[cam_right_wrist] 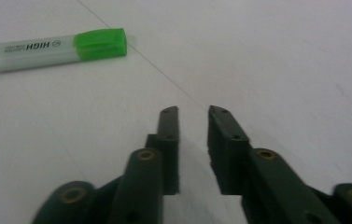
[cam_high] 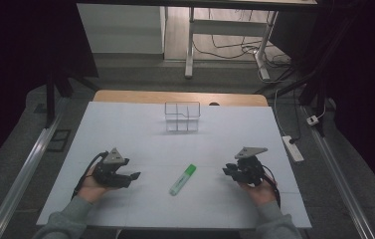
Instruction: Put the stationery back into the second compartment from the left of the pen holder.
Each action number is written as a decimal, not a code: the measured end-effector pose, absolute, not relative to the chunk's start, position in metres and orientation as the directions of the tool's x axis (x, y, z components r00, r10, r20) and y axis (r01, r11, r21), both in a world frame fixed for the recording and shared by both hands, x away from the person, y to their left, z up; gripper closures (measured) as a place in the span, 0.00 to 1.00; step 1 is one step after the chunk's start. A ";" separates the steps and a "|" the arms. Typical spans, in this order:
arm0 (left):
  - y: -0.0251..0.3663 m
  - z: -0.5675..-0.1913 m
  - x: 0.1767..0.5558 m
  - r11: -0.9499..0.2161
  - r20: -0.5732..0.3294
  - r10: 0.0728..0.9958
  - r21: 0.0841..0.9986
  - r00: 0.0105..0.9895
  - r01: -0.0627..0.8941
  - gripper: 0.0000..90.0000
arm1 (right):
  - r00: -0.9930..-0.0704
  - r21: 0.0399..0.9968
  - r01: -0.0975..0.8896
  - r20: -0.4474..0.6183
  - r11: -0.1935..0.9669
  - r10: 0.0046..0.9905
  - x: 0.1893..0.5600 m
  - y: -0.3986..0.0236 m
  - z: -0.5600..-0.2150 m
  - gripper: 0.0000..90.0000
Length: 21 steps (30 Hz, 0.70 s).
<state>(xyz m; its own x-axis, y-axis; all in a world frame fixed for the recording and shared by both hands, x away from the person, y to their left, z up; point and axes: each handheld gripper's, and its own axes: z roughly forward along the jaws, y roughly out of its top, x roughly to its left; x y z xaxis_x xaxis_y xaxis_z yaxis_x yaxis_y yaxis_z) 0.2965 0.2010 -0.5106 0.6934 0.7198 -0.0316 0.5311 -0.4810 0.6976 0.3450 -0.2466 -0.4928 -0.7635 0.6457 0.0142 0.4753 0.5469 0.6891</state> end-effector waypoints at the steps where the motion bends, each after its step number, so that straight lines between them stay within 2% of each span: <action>1: 0.200 -0.510 0.296 -0.480 -0.033 0.719 0.698 0.694 0.531 0.35 | -0.762 0.693 0.473 0.013 0.543 0.647 0.343 -0.251 -0.492 0.71; 8: 0.194 -0.507 0.296 -0.479 -0.045 0.710 0.700 0.703 0.529 0.35 | -0.750 0.715 0.474 0.022 0.514 0.661 0.330 -0.275 -0.495 0.52; 21: 0.179 -0.502 0.296 -0.470 -0.085 0.695 0.697 0.714 0.541 0.35 | -0.759 0.726 0.455 0.015 0.515 0.650 0.330 -0.284 -0.498 0.43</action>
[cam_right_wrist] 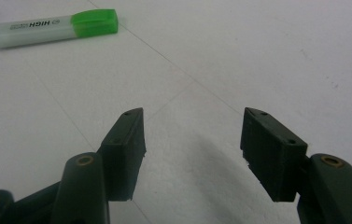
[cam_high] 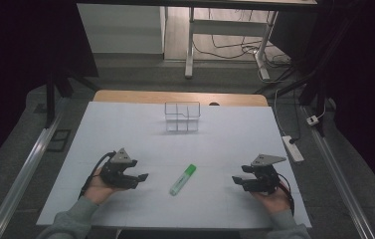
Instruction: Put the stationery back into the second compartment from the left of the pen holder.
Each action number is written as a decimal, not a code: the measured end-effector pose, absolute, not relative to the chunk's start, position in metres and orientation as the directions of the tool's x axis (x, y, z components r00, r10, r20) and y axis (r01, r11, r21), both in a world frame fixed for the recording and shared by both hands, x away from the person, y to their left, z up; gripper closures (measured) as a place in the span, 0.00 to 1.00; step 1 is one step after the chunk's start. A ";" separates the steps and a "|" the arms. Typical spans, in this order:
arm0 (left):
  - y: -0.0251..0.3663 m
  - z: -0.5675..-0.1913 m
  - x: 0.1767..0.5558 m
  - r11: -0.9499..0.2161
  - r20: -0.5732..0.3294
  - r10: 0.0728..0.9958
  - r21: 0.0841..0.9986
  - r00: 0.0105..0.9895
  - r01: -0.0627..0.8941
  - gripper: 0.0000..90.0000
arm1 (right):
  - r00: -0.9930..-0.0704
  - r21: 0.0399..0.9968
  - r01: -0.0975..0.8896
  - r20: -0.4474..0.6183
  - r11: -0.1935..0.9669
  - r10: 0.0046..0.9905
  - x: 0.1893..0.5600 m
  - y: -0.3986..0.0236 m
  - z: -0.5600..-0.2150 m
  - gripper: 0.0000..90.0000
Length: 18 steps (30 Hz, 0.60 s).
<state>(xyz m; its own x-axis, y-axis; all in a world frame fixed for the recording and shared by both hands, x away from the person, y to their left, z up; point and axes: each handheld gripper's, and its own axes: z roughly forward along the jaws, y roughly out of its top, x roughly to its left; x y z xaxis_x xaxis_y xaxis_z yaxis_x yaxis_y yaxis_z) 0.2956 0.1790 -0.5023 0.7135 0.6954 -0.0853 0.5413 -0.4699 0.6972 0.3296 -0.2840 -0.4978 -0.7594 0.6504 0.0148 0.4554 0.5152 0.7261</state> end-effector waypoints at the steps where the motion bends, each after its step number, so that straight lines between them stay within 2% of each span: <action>1: 0.177 -0.502 0.296 -0.473 -0.087 0.692 0.695 0.716 0.541 0.35 | -0.761 0.728 0.453 0.015 0.515 0.649 0.329 -0.284 -0.498 0.43; 18: 0.129 -0.494 0.308 -0.502 -0.114 0.664 0.664 0.739 0.553 0.36 | -0.762 0.731 0.448 0.011 0.514 0.647 0.330 -0.283 -0.497 0.40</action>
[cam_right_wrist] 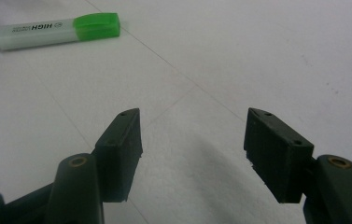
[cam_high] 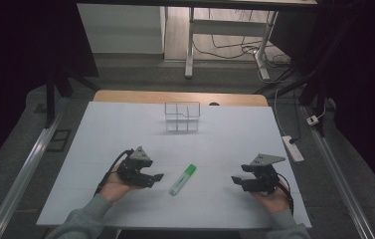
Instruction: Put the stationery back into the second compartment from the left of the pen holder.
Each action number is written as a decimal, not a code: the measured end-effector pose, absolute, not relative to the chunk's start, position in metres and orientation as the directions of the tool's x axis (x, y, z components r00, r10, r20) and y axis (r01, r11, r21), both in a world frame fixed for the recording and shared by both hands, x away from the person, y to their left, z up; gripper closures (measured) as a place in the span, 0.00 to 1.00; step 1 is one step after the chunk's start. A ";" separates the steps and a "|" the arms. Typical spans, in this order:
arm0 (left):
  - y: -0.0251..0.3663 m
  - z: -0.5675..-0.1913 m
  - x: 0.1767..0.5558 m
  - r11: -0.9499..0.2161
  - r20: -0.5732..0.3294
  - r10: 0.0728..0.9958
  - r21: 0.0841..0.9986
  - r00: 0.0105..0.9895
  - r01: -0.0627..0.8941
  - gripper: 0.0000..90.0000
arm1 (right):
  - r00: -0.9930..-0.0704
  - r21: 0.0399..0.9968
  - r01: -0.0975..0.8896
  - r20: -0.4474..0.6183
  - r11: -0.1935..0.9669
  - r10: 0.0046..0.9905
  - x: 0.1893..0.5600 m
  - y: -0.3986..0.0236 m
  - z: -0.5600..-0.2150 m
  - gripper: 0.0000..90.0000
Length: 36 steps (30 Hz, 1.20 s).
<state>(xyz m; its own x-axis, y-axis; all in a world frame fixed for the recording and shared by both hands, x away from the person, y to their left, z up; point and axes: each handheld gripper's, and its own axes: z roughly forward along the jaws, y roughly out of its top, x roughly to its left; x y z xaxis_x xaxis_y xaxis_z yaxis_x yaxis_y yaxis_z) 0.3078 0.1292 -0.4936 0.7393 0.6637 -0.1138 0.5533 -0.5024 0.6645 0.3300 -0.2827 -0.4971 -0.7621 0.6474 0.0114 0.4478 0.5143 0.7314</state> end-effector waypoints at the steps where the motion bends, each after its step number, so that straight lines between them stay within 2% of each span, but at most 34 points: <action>1: 0.123 -0.494 0.310 -0.507 -0.115 0.660 0.661 0.742 0.553 0.36 | -0.761 0.732 0.449 0.013 0.512 0.648 0.330 -0.283 -0.497 0.40; 19: 0.068 -0.498 0.324 -0.587 -0.106 0.622 0.594 0.776 0.551 0.32 | -0.758 0.726 0.452 0.007 0.518 0.652 0.331 -0.284 -0.498 0.40; 36: 0.032 -0.510 0.348 -0.604 -0.082 0.636 0.567 0.767 0.561 0.35 | -0.753 0.713 0.461 -0.001 0.529 0.658 0.332 -0.283 -0.500 0.39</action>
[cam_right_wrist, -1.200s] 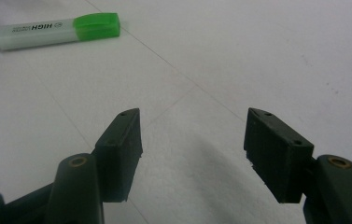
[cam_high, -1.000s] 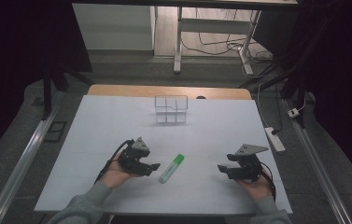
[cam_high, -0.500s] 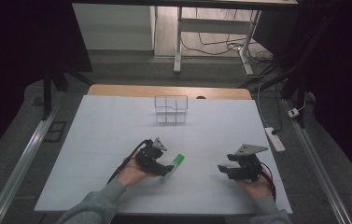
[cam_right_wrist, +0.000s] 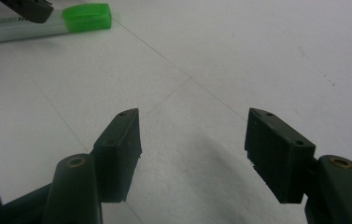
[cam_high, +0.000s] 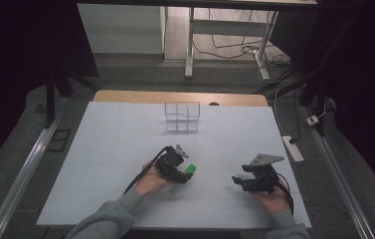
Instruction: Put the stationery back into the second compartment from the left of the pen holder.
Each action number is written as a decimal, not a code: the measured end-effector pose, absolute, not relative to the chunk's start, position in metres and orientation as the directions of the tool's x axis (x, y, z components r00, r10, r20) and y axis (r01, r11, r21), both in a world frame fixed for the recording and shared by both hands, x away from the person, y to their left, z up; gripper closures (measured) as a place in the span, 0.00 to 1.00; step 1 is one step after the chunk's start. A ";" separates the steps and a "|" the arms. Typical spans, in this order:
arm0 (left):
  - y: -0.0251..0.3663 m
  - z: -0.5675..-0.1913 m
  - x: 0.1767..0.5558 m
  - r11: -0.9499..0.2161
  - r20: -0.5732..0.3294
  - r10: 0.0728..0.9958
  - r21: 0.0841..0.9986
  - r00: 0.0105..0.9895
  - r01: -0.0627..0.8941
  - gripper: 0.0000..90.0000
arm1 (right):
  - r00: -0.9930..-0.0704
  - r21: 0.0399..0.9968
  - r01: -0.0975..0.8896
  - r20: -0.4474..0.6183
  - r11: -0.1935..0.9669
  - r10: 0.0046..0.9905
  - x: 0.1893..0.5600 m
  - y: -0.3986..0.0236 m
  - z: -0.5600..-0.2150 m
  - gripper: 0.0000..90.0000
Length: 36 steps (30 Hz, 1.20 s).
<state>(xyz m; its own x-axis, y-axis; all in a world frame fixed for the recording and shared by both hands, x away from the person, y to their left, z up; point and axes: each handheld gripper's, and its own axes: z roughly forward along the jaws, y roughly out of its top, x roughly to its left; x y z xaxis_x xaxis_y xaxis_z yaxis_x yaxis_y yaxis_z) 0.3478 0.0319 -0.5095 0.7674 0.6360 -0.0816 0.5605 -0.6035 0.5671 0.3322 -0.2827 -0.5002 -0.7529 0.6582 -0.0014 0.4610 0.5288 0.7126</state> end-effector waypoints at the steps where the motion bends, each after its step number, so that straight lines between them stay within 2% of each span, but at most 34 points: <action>1: 0.030 -0.510 0.349 -0.606 -0.081 0.636 0.564 0.767 0.561 0.35 | -0.751 0.714 0.460 -0.003 0.527 0.660 0.332 -0.283 -0.501 0.39; 11: 0.018 -0.520 0.356 -0.616 -0.085 0.633 0.547 0.769 0.567 0.42 | -0.751 0.712 0.462 -0.003 0.529 0.660 0.333 -0.283 -0.501 0.39; 15: 0.017 -0.520 0.354 -0.619 -0.061 0.638 0.552 0.767 0.559 0.48 | -0.750 0.709 0.460 -0.011 0.534 0.661 0.333 -0.283 -0.501 0.39; 18: 0.014 -0.520 0.351 -0.630 -0.033 0.640 0.551 0.768 0.548 0.58 | -0.748 0.711 0.460 -0.013 0.532 0.663 0.333 -0.284 -0.500 0.39; 19: 0.013 -0.520 0.349 -0.633 -0.026 0.638 0.551 0.770 0.543 0.58 | -0.748 0.711 0.460 -0.013 0.532 0.663 0.333 -0.284 -0.500 0.39; 21: 0.011 -0.520 0.347 -0.637 -0.016 0.637 0.551 0.770 0.538 0.66 | -0.744 0.713 0.462 -0.013 0.528 0.668 0.333 -0.285 -0.500 0.39; 26: 0.011 -0.520 0.346 -0.627 -0.031 0.641 0.555 0.767 0.546 0.73 | -0.744 0.714 0.459 -0.017 0.530 0.668 0.333 -0.285 -0.499 0.39; 36: 0.013 -0.520 0.346 -0.634 -0.032 0.625 0.562 0.780 0.531 0.74 | -0.745 0.712 0.456 -0.023 0.533 0.667 0.333 -0.285 -0.499 0.39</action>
<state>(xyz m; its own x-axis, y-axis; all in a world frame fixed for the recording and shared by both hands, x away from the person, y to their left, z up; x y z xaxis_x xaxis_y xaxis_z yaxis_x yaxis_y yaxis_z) 0.3464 0.0131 -0.5195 0.7798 0.6252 -0.0316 0.5313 -0.6343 0.5616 0.3329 -0.2854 -0.4990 -0.7447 0.6671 -0.0226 0.4562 0.5333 0.7124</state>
